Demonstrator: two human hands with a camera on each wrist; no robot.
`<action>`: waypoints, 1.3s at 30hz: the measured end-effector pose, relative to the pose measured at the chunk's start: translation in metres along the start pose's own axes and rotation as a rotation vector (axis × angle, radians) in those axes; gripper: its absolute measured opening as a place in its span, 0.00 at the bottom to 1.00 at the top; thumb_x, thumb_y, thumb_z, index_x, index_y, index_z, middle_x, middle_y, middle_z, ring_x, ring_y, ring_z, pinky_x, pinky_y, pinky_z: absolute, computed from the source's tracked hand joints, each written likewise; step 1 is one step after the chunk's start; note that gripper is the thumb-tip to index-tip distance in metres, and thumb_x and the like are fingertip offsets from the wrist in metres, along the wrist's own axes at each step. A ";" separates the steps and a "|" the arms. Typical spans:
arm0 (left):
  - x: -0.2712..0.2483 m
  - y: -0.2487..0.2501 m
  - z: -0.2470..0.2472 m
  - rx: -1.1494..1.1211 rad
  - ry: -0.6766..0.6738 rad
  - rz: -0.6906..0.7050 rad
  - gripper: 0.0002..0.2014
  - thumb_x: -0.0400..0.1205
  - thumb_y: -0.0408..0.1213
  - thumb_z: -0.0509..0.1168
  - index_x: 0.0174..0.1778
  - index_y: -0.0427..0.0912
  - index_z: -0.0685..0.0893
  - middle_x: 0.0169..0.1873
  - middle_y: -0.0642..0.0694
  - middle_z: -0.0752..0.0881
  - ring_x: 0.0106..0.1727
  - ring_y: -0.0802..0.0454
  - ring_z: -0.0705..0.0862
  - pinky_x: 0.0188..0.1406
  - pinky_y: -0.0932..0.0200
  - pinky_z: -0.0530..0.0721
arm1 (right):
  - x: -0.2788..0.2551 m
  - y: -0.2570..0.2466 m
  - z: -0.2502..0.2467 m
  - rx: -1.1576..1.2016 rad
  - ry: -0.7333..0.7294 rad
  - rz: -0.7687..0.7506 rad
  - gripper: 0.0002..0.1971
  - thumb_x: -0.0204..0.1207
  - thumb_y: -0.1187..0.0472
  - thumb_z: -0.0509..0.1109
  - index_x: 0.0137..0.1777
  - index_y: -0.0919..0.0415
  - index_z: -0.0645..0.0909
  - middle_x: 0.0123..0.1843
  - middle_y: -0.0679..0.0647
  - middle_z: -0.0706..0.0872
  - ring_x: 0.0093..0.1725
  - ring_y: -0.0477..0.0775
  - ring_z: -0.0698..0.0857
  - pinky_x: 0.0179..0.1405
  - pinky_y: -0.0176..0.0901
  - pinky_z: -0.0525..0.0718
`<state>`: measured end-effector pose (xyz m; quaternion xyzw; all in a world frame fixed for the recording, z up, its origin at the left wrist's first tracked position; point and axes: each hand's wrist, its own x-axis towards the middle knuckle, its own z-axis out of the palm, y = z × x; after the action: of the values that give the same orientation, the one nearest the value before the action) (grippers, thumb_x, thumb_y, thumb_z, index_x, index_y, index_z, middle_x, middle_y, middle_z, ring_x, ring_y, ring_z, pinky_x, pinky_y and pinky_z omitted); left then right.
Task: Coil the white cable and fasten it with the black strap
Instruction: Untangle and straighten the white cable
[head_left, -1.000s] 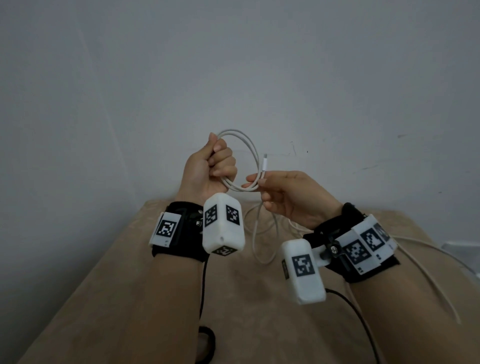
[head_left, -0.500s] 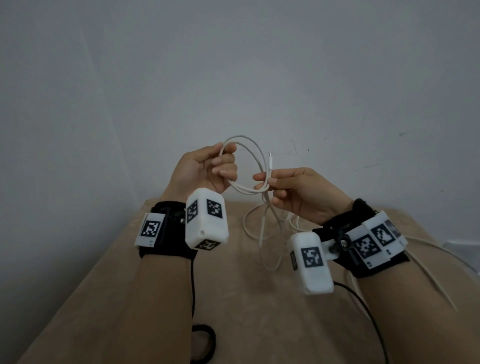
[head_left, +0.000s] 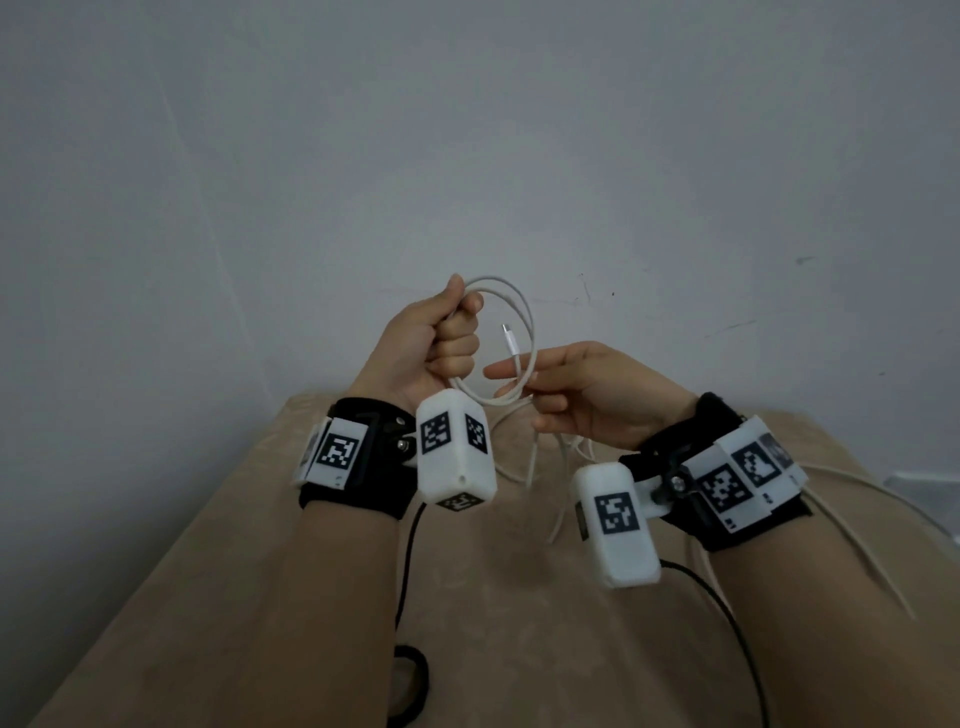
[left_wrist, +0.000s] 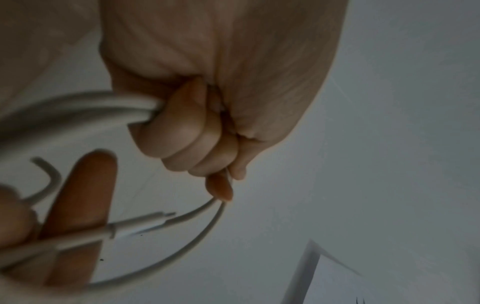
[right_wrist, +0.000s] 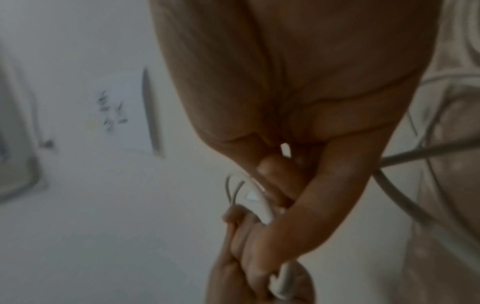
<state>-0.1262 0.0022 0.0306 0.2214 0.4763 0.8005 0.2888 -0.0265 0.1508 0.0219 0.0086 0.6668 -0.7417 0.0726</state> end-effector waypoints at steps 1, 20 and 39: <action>0.001 -0.001 0.002 0.037 0.030 -0.002 0.19 0.89 0.45 0.51 0.35 0.41 0.73 0.13 0.57 0.60 0.11 0.64 0.57 0.08 0.72 0.53 | 0.000 0.000 0.001 -0.042 0.006 -0.022 0.14 0.83 0.72 0.57 0.63 0.69 0.81 0.25 0.46 0.82 0.25 0.43 0.71 0.32 0.36 0.88; -0.002 0.005 -0.003 -0.094 -0.042 -0.077 0.20 0.87 0.44 0.53 0.29 0.41 0.71 0.15 0.54 0.62 0.14 0.61 0.61 0.16 0.70 0.65 | 0.018 0.014 -0.005 -0.138 0.551 -0.364 0.15 0.73 0.58 0.76 0.40 0.73 0.82 0.35 0.67 0.81 0.39 0.51 0.81 0.42 0.43 0.80; -0.010 0.009 -0.005 0.082 -0.131 -0.114 0.17 0.82 0.38 0.53 0.51 0.32 0.84 0.18 0.54 0.68 0.14 0.61 0.62 0.16 0.68 0.63 | 0.005 0.007 -0.017 -0.260 0.249 -0.338 0.08 0.82 0.64 0.65 0.47 0.63 0.85 0.36 0.52 0.87 0.39 0.53 0.83 0.44 0.46 0.85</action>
<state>-0.1244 -0.0111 0.0355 0.2573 0.5006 0.7464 0.3551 -0.0315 0.1661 0.0128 -0.0212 0.7524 -0.6445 -0.1345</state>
